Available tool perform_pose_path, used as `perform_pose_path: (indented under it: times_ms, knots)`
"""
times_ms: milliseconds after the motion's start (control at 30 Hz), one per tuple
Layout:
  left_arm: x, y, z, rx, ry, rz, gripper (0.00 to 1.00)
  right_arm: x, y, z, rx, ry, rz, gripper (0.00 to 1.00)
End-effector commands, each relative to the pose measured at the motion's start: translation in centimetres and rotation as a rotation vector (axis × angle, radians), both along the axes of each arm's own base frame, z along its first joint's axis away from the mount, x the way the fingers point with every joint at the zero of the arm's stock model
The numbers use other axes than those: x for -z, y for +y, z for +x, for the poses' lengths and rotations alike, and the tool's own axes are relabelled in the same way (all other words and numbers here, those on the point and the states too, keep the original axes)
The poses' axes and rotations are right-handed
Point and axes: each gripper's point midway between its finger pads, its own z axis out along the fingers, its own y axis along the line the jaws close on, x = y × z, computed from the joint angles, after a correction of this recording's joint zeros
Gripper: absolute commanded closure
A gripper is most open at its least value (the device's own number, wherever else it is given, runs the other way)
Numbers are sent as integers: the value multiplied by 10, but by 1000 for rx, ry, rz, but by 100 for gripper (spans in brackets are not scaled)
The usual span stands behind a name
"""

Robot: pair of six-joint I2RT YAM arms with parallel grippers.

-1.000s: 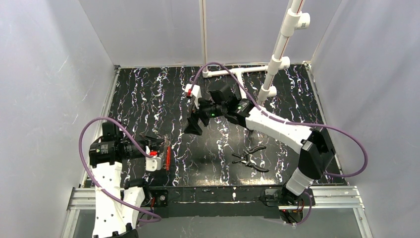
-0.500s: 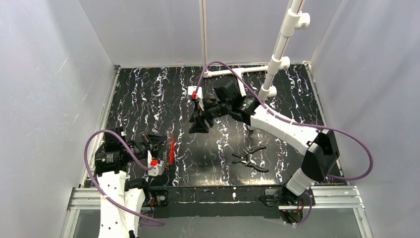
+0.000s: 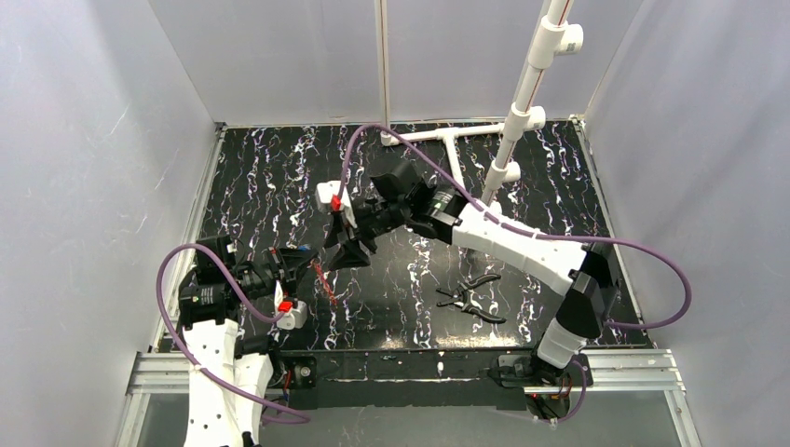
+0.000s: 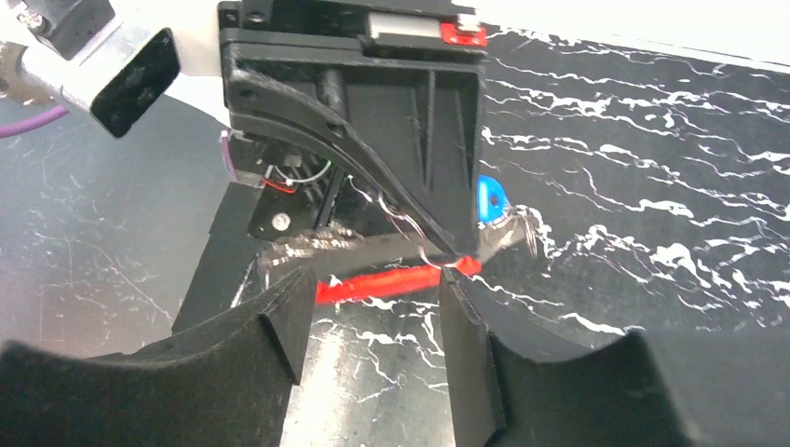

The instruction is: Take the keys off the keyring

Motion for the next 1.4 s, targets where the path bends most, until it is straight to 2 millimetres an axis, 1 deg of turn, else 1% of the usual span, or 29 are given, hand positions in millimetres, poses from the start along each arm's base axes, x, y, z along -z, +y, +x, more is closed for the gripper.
perform_pose_path:
  times_ms: [0, 100, 200, 267, 367, 433, 567, 600, 700, 800, 867, 933, 1067, 1133, 1233, 1300, 1367]
  knots:
    - [-19, -9, 0, 139, -348, 83, 100, -2, 17, -2, -17, -21, 18, 39]
    - [-20, -9, 0, 142, -370, 98, 100, 13, 21, 1, 8, 17, 8, 32]
    - [-24, -8, 1, 143, -405, 119, 100, 29, 21, -1, 16, 65, -5, 29]
    - [-26, -7, 3, 149, -441, 144, 100, 35, 22, -2, 24, 109, -1, 28]
    - [-27, -7, 4, 161, -499, 182, 100, 35, 25, -2, 28, 180, 20, 24]
    - [-27, -6, 5, 163, -525, 209, 100, 30, 27, 0, 32, 199, 46, 23]
    - [-25, 0, 10, 140, -517, 257, 100, 23, 27, 3, 51, 262, 66, 19]
    - [-24, 1, 11, 135, -511, 268, 100, 21, 27, 3, 55, 273, 69, 17]
    - [-21, 4, 13, 124, -487, 286, 100, 16, 26, 8, 74, 298, 73, 2]
    - [-22, 4, 13, 117, -461, 280, 100, 9, 24, 20, 118, 331, 89, 2]
    - [-23, 5, 14, 113, -450, 274, 100, 10, 26, 30, 169, 326, 88, 2]
    - [-26, 5, 15, 107, -440, 264, 100, 15, 29, 38, 224, 329, 77, 2]
    - [-43, 0, 12, 104, -425, 186, 100, 26, 31, 40, 210, 379, 91, 2]
    - [-50, -2, 13, 105, -448, 157, 100, 25, 28, 41, 193, 454, 115, 2]
    - [-58, -2, 16, 85, -455, 118, 100, 16, 17, 47, 194, 560, 181, 2]
    - [-61, -2, 18, 79, -464, 106, 100, 13, 9, 51, 215, 616, 208, 2]
    - [-66, -2, 21, 70, -472, 88, 100, 17, 6, 50, 237, 668, 209, 2]
